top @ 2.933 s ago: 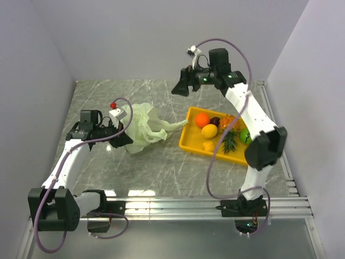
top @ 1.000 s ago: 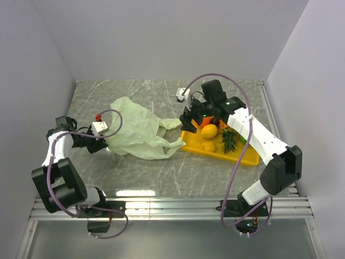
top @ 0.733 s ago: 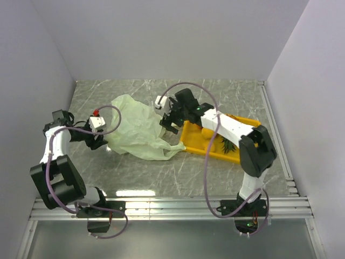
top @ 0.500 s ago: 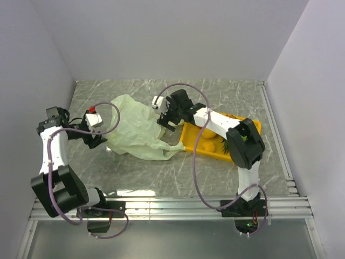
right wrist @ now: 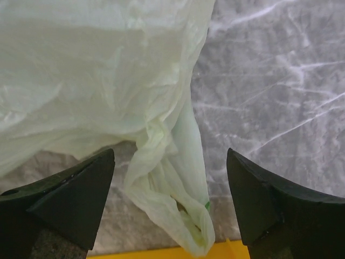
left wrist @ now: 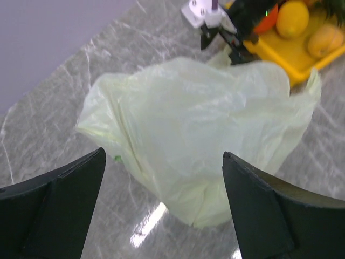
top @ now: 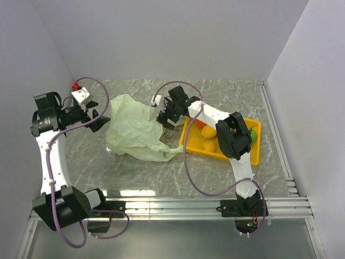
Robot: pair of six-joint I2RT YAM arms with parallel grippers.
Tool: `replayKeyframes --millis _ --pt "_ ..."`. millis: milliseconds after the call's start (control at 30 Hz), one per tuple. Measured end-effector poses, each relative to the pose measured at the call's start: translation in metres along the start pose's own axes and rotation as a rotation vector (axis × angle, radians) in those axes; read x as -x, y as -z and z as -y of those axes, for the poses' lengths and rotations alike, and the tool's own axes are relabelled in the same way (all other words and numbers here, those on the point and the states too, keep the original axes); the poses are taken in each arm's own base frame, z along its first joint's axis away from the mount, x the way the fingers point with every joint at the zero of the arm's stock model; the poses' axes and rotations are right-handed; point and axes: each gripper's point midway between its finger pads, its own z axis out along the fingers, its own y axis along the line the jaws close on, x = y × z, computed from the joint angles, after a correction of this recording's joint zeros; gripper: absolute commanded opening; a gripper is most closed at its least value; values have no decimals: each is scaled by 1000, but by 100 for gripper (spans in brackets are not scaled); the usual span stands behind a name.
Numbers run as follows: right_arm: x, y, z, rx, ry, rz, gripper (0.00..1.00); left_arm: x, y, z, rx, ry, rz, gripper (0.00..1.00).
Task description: Place the fake fruits into the plastic bag and tie a complex knot
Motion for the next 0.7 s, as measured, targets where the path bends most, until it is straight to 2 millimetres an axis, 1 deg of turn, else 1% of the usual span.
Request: replayKeyframes --millis 67,133,167,200,267,300,333,367,400,467,533,600,667,700 --pt "-3 1 -2 23 -5 -16 86 13 -2 0 14 18 35 95" --pt "-1 -2 2 31 -10 -34 78 23 -4 3 15 24 62 95" --pt "2 -7 6 31 -10 -42 72 28 -6 6 10 23 72 95" --pt "6 -11 10 31 -11 -52 61 32 -7 8 5 18 80 95" --pt "15 -26 22 21 -12 -56 48 37 -12 14 -15 20 88 95" --pt "15 -32 24 21 -20 -66 34 38 -14 16 -22 23 87 95" --pt "11 -37 25 22 -25 -83 26 38 -17 19 -30 29 82 95" --pt "5 -39 21 33 -35 -106 15 40 -20 21 -36 29 77 94" --pt "0 -38 17 47 -43 -128 0 41 -23 23 -42 25 70 93" --pt "-12 -35 7 81 -71 -170 0 45 -31 30 -59 7 60 91" --pt "-17 -29 -2 105 -100 -183 0 47 -38 38 -74 -5 47 90" --pt "-20 -20 -13 132 -163 -190 0 48 -49 46 -77 -20 26 86" --pt "-15 -4 -21 151 -251 -175 0 46 -59 54 -72 -39 0 81" --pt "-7 7 -24 157 -309 -158 0 44 -65 58 -60 -51 -14 81"
